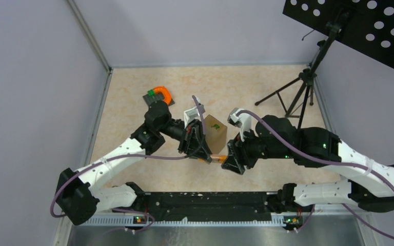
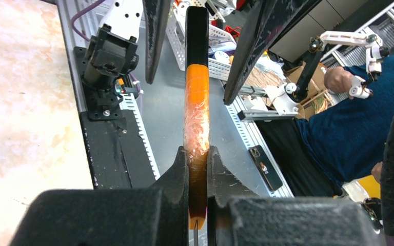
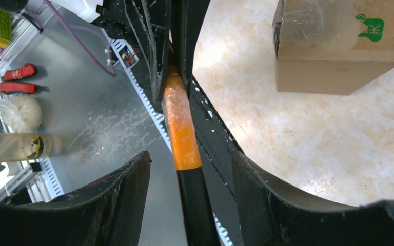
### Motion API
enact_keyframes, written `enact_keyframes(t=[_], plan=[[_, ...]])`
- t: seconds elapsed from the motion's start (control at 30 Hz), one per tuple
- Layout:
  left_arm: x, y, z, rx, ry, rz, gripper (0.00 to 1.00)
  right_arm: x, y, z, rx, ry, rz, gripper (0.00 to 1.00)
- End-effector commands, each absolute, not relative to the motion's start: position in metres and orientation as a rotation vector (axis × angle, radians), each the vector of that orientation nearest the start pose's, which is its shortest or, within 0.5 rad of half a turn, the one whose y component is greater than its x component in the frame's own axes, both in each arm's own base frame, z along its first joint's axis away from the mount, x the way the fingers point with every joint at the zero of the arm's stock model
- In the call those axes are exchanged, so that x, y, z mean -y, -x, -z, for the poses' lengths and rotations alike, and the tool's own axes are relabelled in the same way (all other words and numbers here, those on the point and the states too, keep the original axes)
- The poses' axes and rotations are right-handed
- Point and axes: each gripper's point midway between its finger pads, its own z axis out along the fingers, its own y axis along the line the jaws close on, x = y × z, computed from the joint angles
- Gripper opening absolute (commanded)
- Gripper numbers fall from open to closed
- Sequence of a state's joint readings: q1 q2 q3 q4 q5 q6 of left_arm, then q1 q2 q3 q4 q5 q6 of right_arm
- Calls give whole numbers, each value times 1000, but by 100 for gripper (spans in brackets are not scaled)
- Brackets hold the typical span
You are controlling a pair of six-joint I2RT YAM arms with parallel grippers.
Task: Unpack the express box
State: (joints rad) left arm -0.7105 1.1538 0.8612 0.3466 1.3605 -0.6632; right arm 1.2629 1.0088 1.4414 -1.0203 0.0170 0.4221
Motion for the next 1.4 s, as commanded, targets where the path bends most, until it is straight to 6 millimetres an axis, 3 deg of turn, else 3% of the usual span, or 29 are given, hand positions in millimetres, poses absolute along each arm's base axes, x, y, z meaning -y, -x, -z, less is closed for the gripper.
enact_keyframes(t=[0.0,0.13,0.27,0.5,0.73,0.8,0.9,0.97,1.0,1.03,1.1,1.13,1.17,1.27,1.37], plan=[[294,-83,-323,-1437,-1303,1923,0,-259,-64,-344,-2046,894,-1004,58],[293,-88,-325,-1445,-1281,1915,0,-259,-63,-345,-2042,878,-1020,55],[295,-91,-323,-1455,-1274,1917,0,-267,-65,-344,-2030,854,-1044,44],[295,-91,-322,-1457,-1279,1920,0,-279,-63,-344,-2017,857,-1098,41],[296,-91,-320,-1459,-1276,1920,0,-282,-65,-345,-2022,835,-1095,29],[296,-92,-320,-1459,-1275,1921,0,-284,-66,-345,-2024,824,-1098,22],[296,-93,-319,-1461,-1270,1917,0,-283,-67,-343,-2036,814,-1089,0],[298,-98,-318,-1481,-1249,1904,0,-279,-73,-343,-2048,788,-1045,0],[298,-103,-316,-1511,-1226,1897,5,-276,-75,-342,-2057,783,-1025,0],[298,-112,-315,-1541,-1187,1878,26,-273,-77,-340,-2069,785,-996,0],[297,-128,-315,-1586,-1119,1848,41,-266,-81,-339,-2093,780,-931,0],[296,-138,-315,-1609,-1072,1830,55,-263,-83,-338,-2103,787,-899,0],[294,-146,-315,-1623,-1037,1816,61,-259,-85,-339,-2109,787,-875,0],[291,-167,-319,-1648,-938,1770,73,-252,-90,-343,-2111,792,-815,0],[288,-196,-323,-1690,-791,1689,74,-246,-95,-342,-2129,806,-737,0]])
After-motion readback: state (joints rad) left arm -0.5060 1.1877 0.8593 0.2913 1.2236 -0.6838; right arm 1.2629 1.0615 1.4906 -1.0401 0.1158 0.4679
